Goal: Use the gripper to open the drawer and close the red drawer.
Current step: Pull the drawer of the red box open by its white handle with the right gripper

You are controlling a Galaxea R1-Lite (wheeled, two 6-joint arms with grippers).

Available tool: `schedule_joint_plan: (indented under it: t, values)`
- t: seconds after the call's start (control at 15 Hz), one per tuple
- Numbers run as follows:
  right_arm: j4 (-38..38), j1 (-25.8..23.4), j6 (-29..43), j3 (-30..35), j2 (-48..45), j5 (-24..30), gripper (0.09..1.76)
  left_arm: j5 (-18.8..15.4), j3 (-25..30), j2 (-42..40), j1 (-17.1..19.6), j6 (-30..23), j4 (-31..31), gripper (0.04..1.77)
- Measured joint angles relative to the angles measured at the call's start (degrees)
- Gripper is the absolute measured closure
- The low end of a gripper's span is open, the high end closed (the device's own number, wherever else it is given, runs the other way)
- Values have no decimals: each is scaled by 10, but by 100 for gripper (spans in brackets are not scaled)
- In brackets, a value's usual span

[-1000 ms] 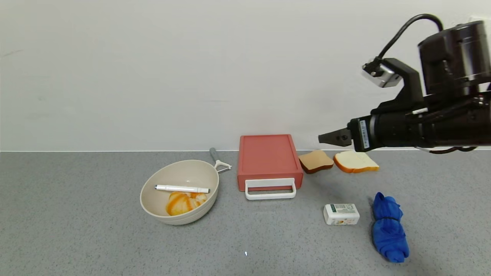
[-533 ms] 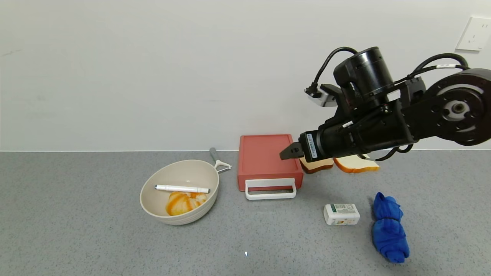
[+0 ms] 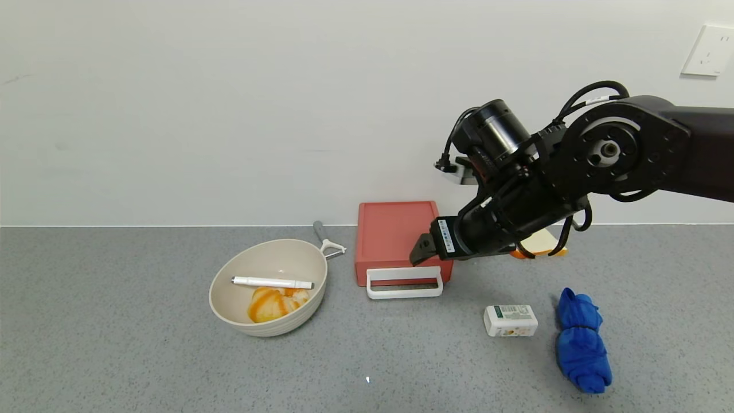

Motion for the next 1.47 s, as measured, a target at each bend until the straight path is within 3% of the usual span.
schedule_joint_plan:
  t: [0.2,0.4,0.53,1.13,1.47]
  values:
    - [2,1,10,-8,8,0,76,0,0,0,0,0,0,9]
    - [2,0,17,-9,11,0,107,0,0,0,0,0,0,9]
    - [2,0,19,-9,12,1,172,0,0,0,0,0,0,9]
    - [-5,1,19,-12,11,0,173,0,0,0,0,0,0,9]
    - [-35,11,70,-17,30,-4,173,0,0,0,0,0,0,9]
